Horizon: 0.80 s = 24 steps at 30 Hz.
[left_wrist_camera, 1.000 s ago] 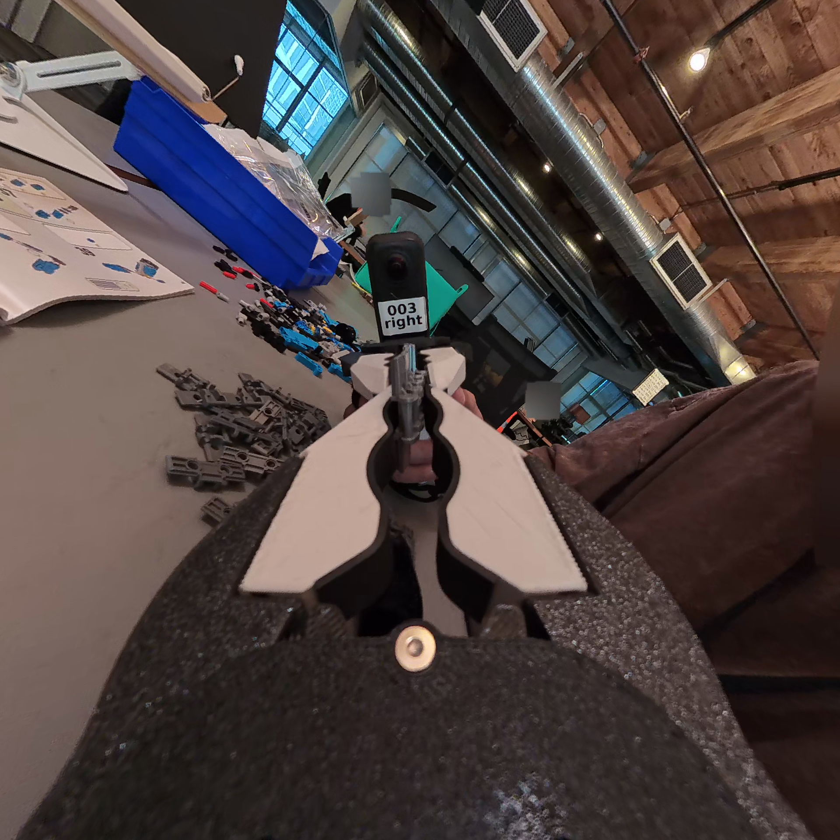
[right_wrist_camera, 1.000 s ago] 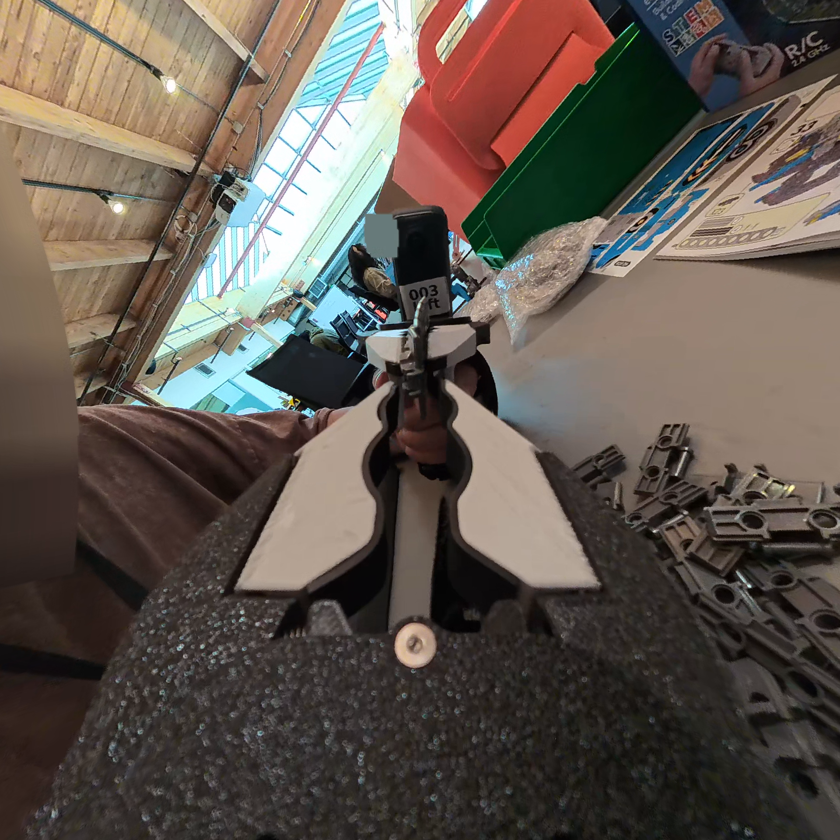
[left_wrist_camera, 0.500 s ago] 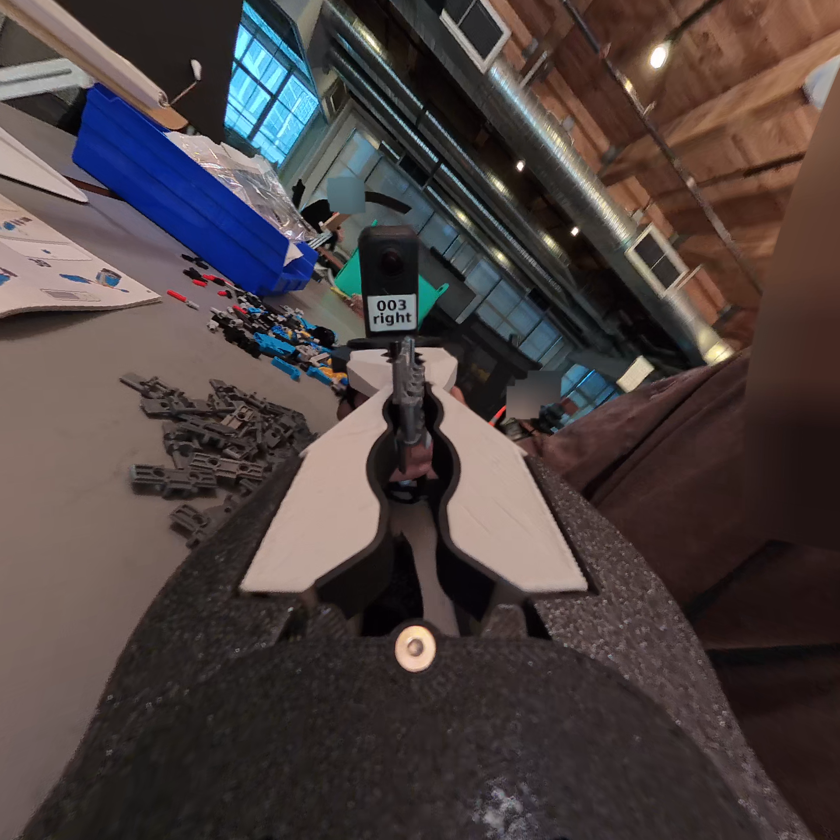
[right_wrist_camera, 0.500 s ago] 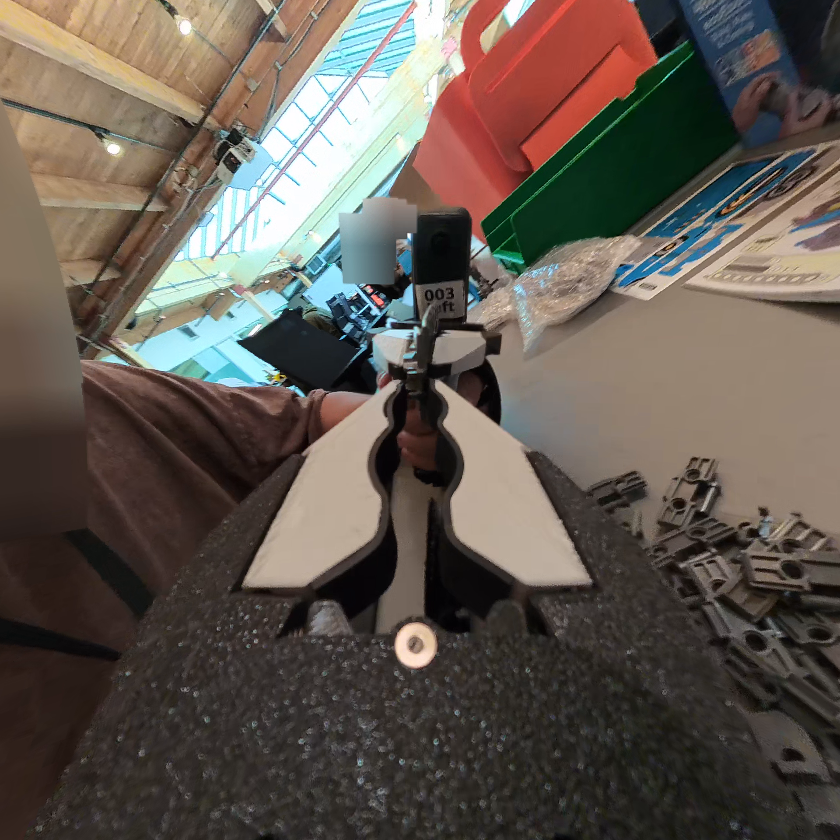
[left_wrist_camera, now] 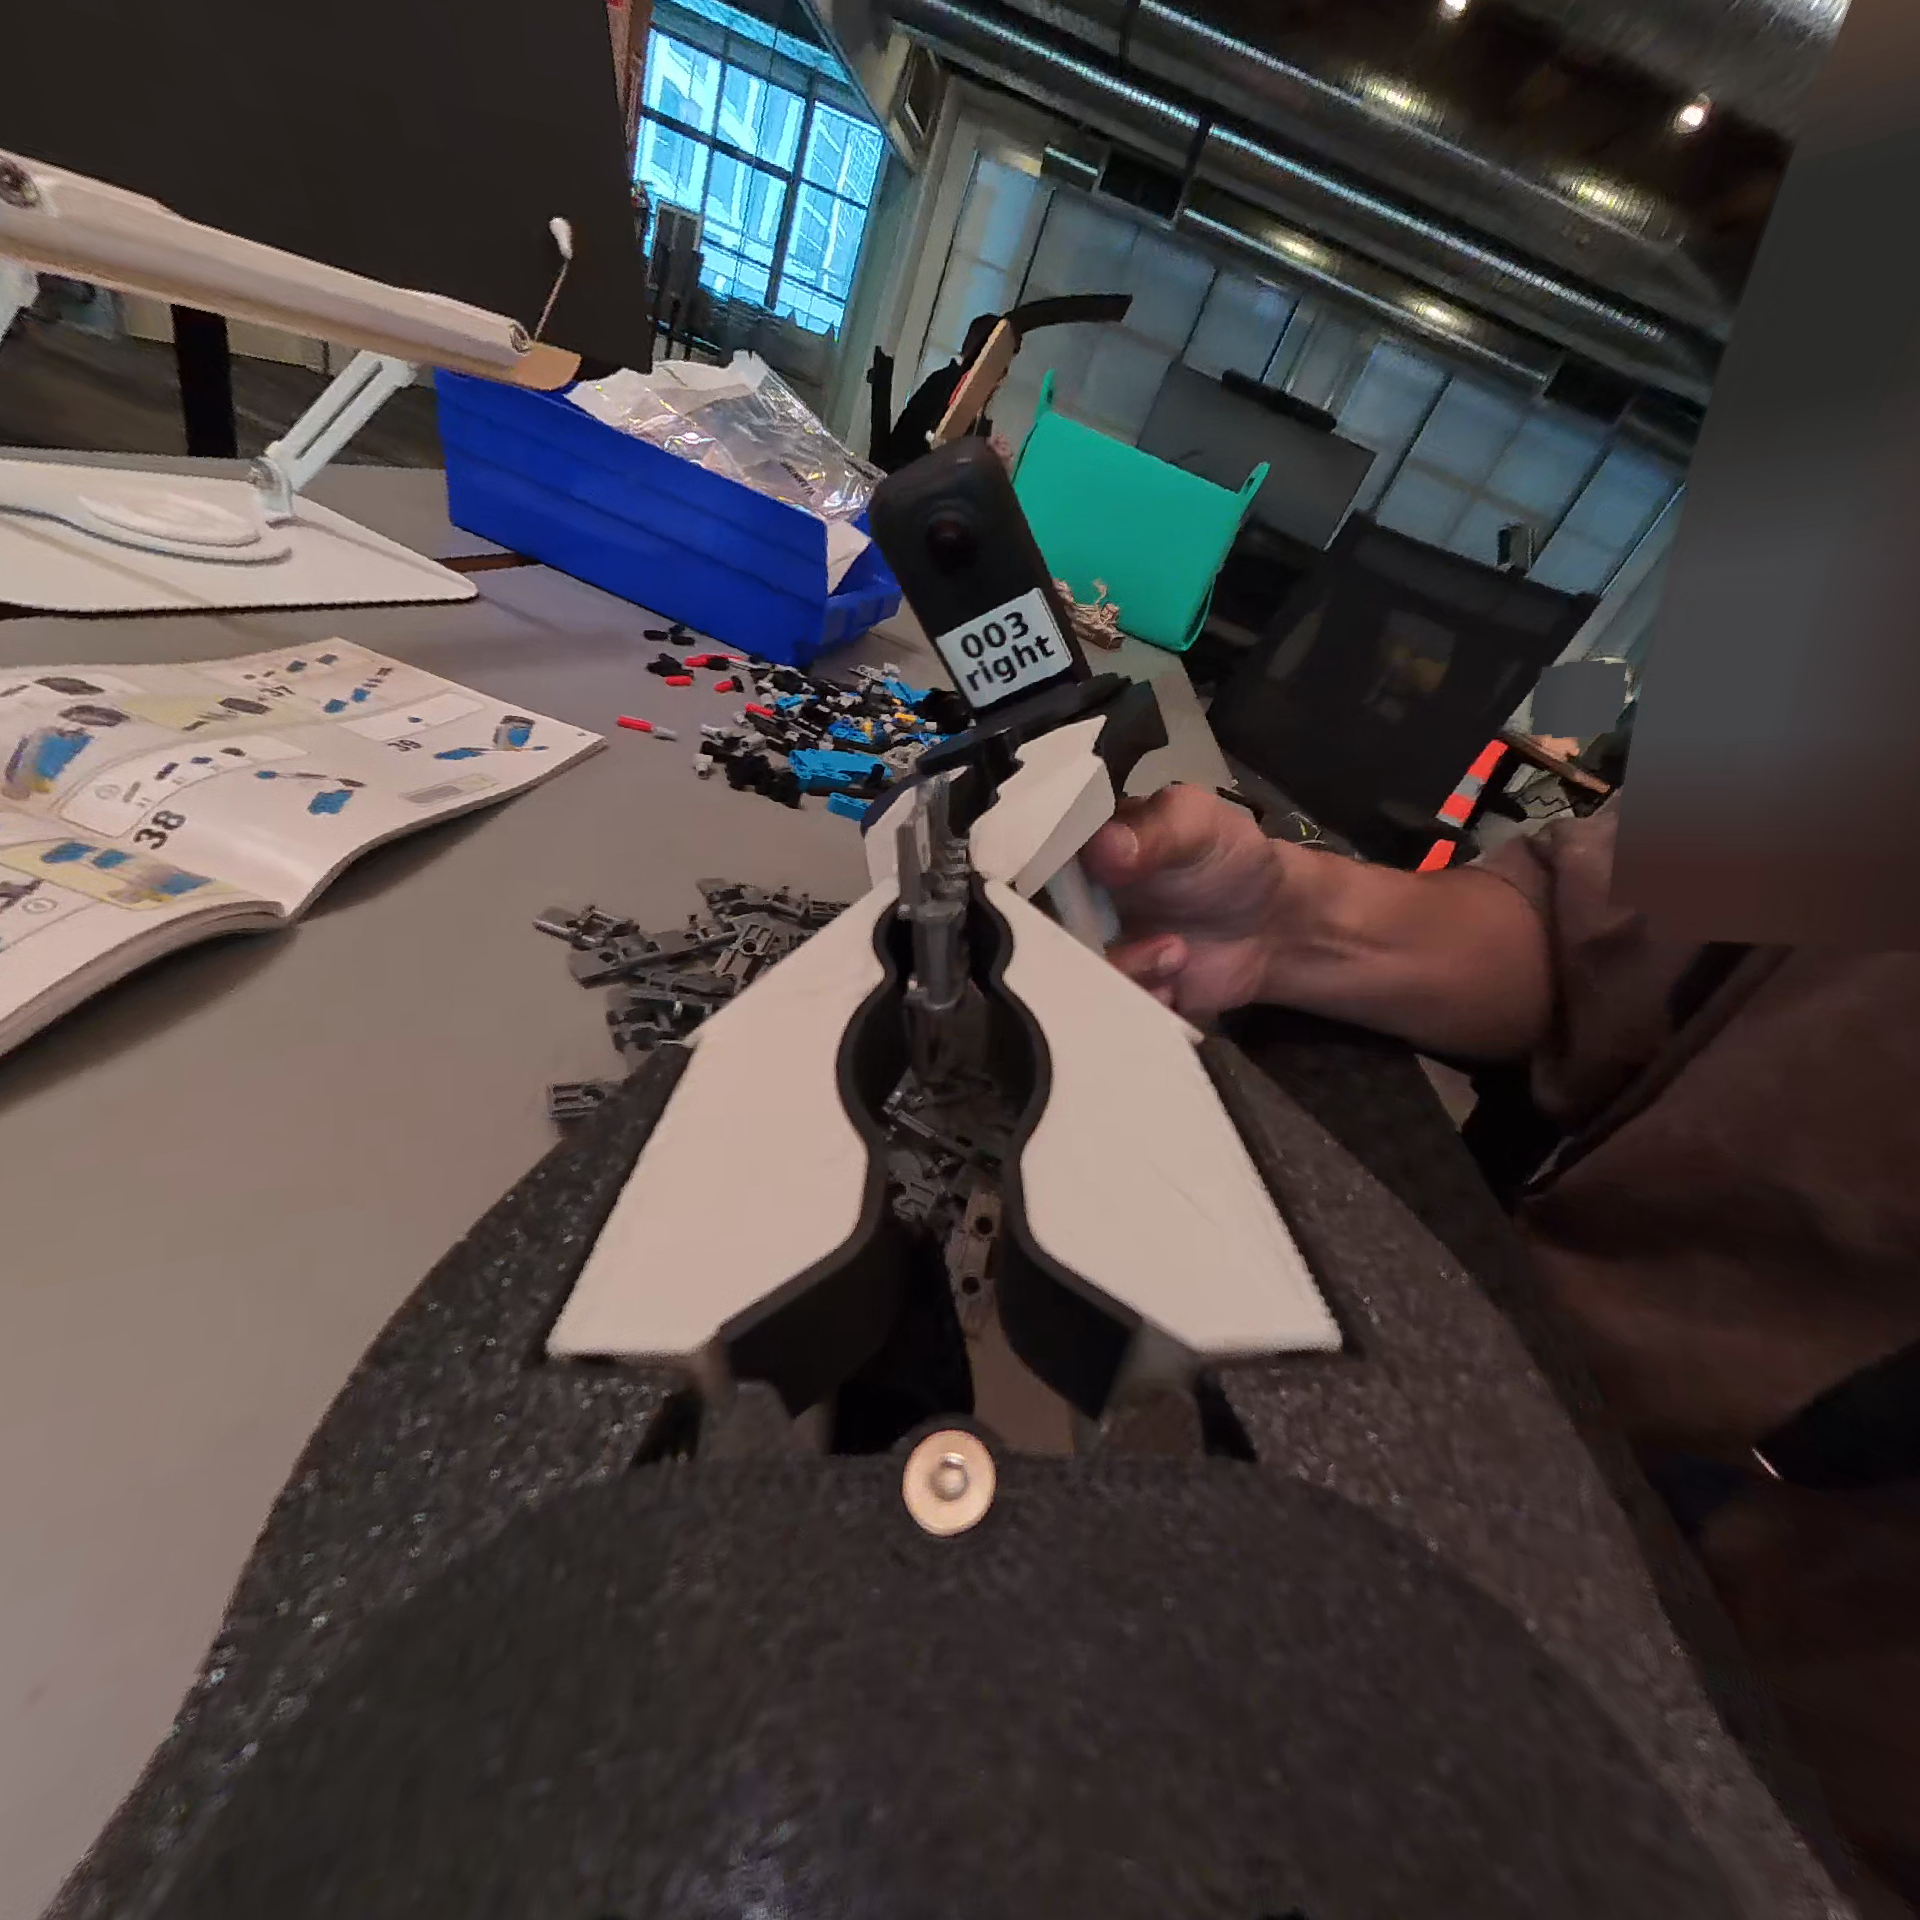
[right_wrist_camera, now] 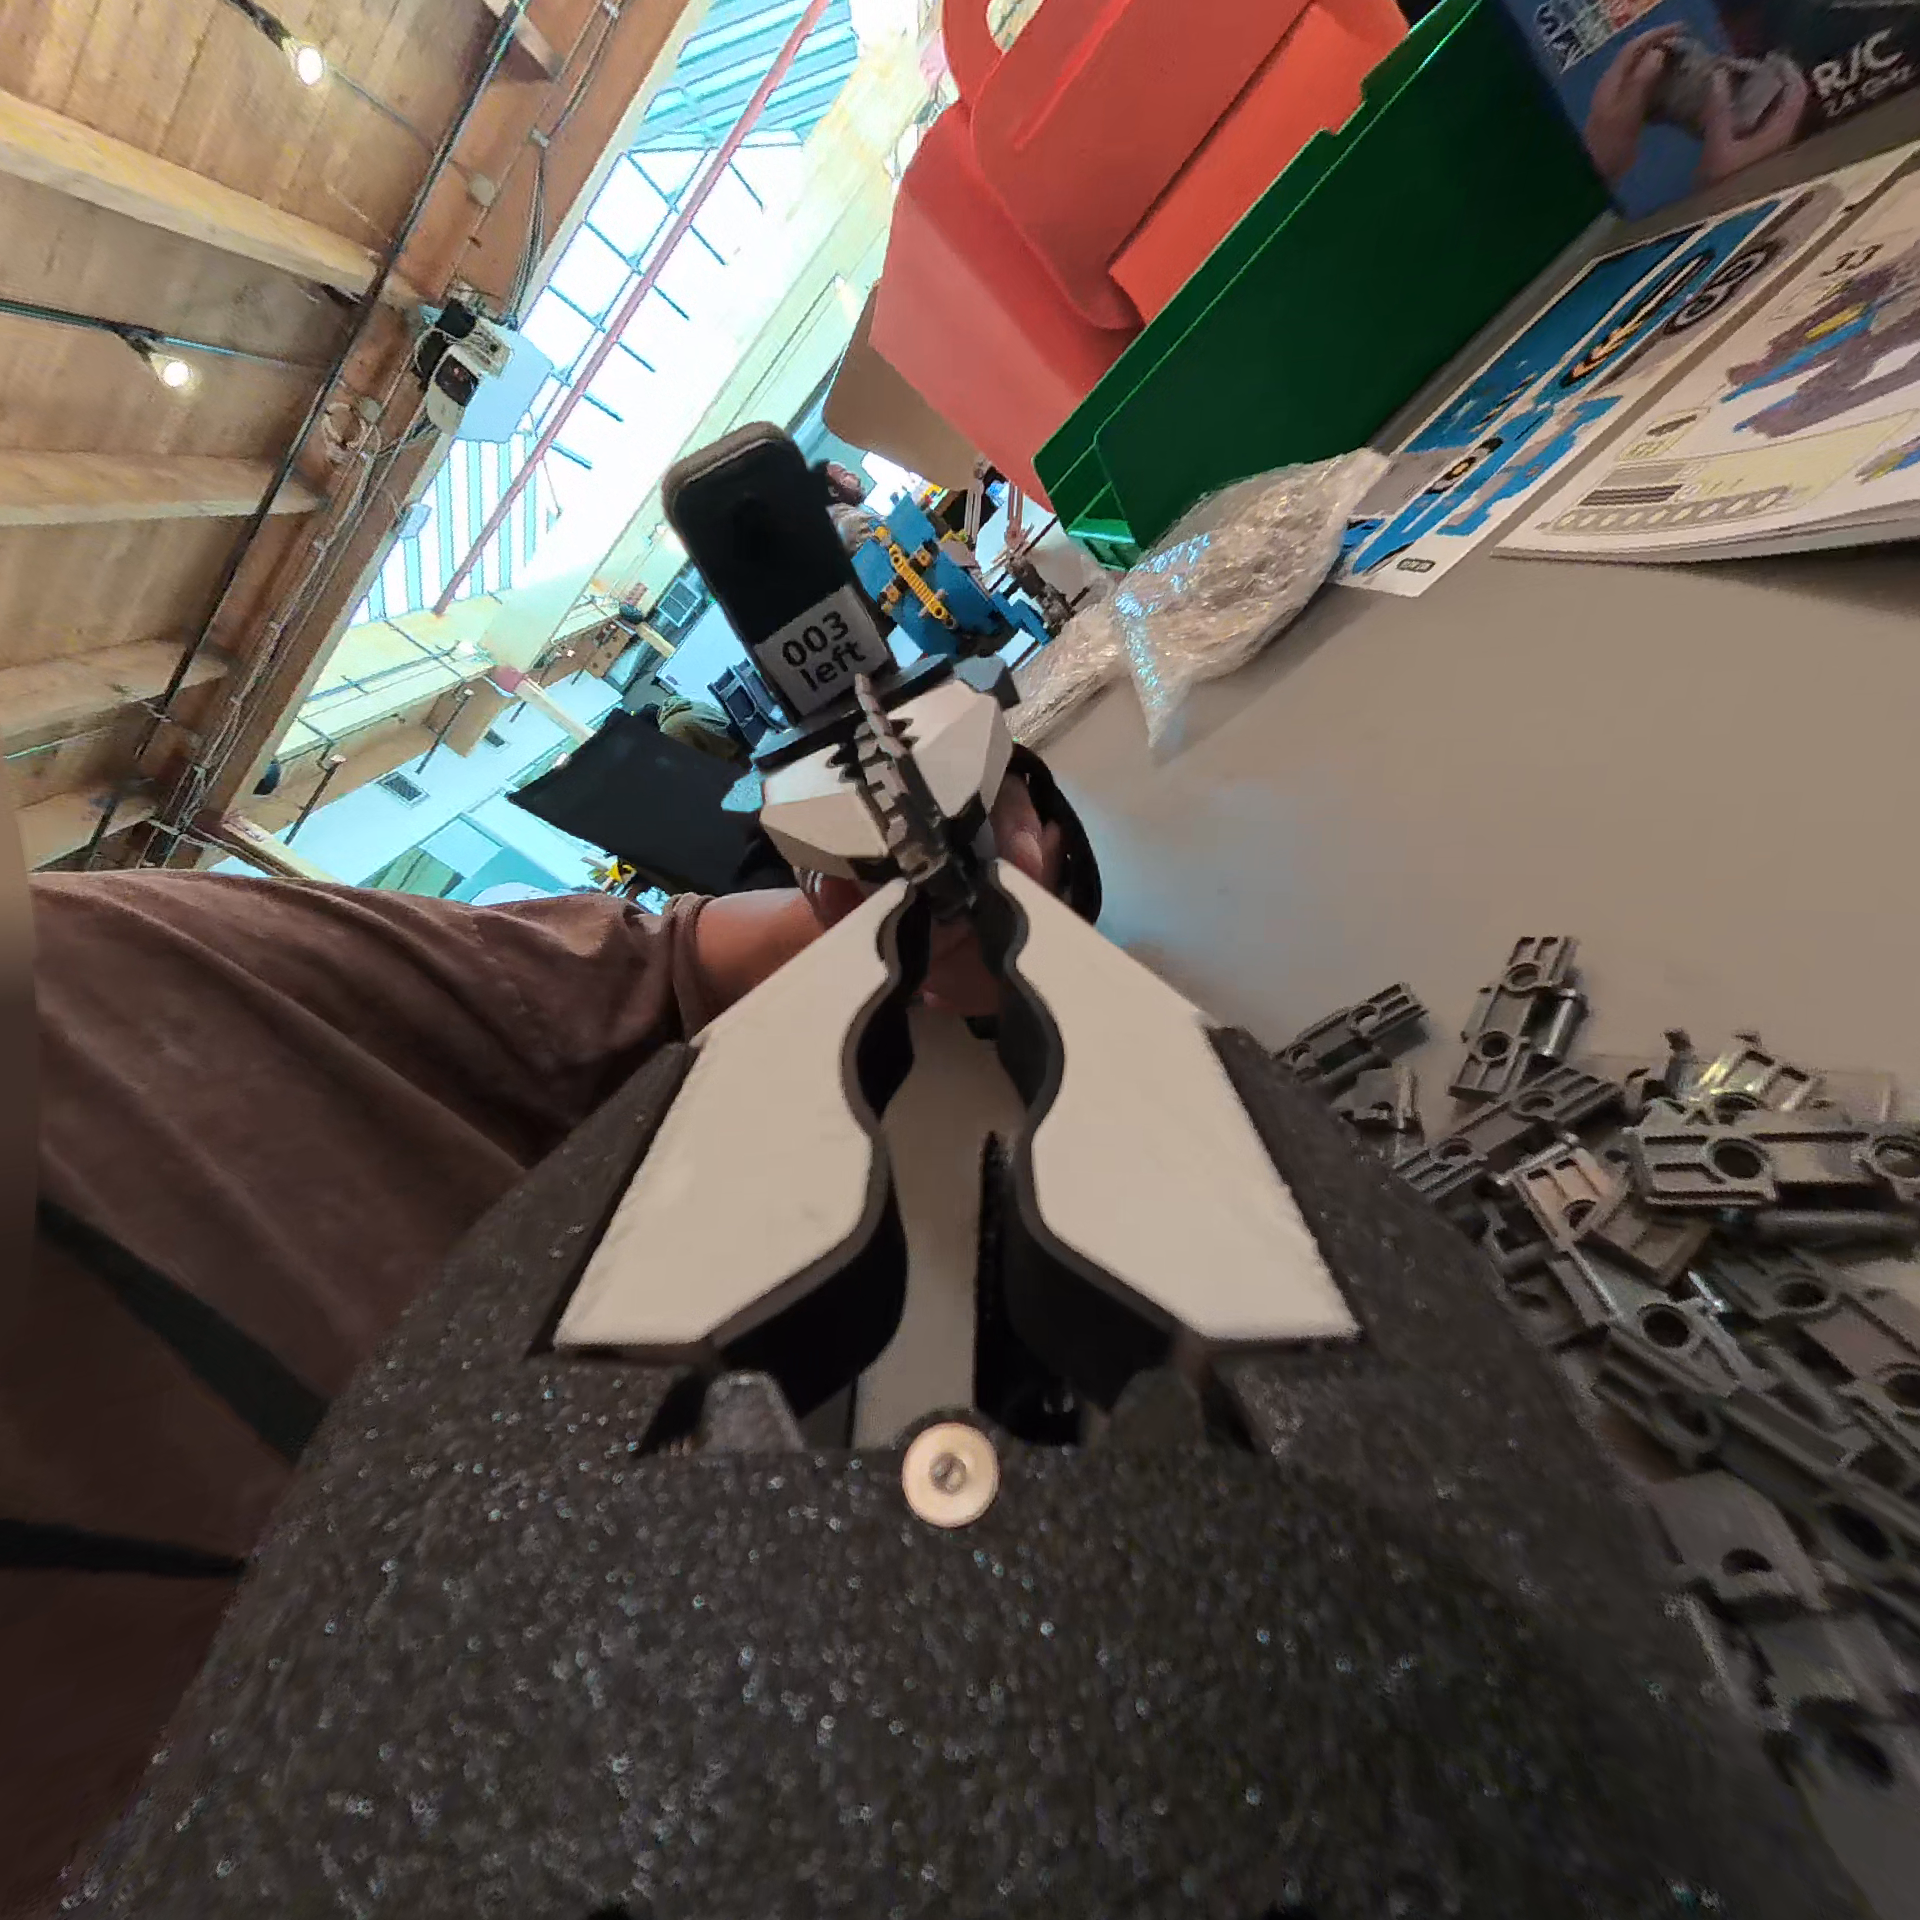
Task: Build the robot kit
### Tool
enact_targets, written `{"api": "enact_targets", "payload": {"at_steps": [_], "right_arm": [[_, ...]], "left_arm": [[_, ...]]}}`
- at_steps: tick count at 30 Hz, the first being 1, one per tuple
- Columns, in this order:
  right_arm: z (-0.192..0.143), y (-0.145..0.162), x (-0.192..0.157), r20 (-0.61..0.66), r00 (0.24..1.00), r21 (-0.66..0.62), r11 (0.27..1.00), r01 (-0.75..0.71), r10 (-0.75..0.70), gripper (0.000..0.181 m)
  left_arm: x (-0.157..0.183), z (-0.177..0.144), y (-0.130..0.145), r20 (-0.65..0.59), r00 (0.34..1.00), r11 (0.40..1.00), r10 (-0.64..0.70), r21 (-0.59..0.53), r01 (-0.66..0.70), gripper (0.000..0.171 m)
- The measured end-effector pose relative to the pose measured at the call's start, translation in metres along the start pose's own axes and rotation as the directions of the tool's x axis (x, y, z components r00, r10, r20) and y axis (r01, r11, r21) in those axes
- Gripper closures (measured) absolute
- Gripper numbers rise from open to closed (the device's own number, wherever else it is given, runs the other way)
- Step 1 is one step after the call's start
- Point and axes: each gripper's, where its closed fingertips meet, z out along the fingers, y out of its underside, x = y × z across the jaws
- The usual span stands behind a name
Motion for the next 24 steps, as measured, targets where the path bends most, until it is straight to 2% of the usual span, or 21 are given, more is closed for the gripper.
{"api": "enact_targets", "payload": {"at_steps": [2,4,8,14,19,24], "right_arm": [[0.001,-0.001,-0.004,0.003,0.999,-0.008,0.999,0.042,-0.042,0.172],[0.001,-0.004,0.005,-0.107,0.982,-0.033,0.988,0.153,-0.156,0.171],[0.001,-0.009,0.007,-0.184,0.946,-0.030,0.963,0.266,-0.267,0.173],[0.001,-0.010,-0.003,-0.066,0.983,0.003,0.985,0.174,-0.174,0.173],[-0.001,-0.009,-0.005,-0.018,0.994,0.010,0.994,0.106,-0.105,0.173],[0.000,-0.004,-0.007,-0.013,0.991,-0.028,0.991,0.130,-0.131,0.173]], "left_arm": [[0.001,-0.001,-0.003,-0.025,0.999,1.000,-0.024,0.012,0.024,0.165],[-0.009,0.000,-0.002,0.028,0.999,1.000,-0.018,-0.002,0.018,0.164],[-0.012,0.000,-0.006,-0.022,0.989,0.989,-0.143,0.043,0.144,0.164],[-0.003,-0.002,-0.010,-0.121,0.970,0.975,-0.209,0.052,0.216,0.160],[0.000,-0.001,-0.007,-0.138,0.968,0.976,-0.208,0.029,0.214,0.156],[0.002,0.000,-0.005,-0.157,0.962,0.973,-0.224,0.014,0.229,0.155]]}}
